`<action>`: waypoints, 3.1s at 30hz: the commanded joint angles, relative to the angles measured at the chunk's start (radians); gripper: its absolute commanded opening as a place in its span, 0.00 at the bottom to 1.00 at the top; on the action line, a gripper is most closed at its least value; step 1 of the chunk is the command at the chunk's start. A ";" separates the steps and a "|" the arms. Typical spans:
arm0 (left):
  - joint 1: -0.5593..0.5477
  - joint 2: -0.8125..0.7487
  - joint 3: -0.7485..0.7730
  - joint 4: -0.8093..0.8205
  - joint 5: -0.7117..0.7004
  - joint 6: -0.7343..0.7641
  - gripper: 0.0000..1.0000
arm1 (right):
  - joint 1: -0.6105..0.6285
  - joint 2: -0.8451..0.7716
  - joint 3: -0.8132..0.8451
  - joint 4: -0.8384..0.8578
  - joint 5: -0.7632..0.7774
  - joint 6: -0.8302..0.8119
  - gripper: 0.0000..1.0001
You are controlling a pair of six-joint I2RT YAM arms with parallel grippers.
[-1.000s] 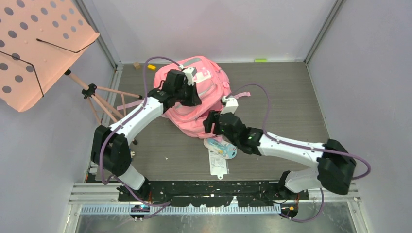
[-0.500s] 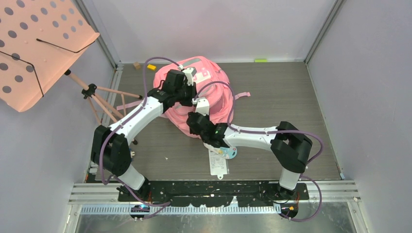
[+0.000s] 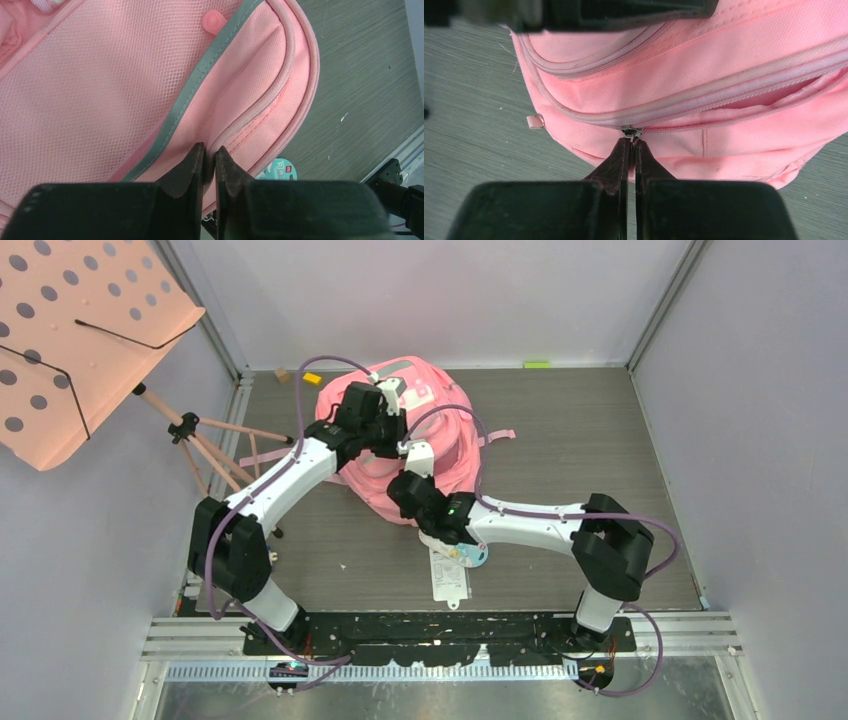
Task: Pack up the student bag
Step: Zip the student bag at the center of the board.
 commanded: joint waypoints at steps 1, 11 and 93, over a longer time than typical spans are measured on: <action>-0.011 0.010 0.061 -0.059 0.058 0.003 0.26 | -0.032 -0.110 -0.025 -0.052 -0.102 0.050 0.00; -0.004 -0.227 -0.105 -0.066 -0.302 -0.072 0.84 | -0.101 -0.181 -0.249 0.169 -0.344 0.256 0.00; 0.440 -0.489 -0.685 0.159 0.029 -0.361 0.62 | -0.475 -0.266 -0.292 0.203 -0.600 -0.103 0.01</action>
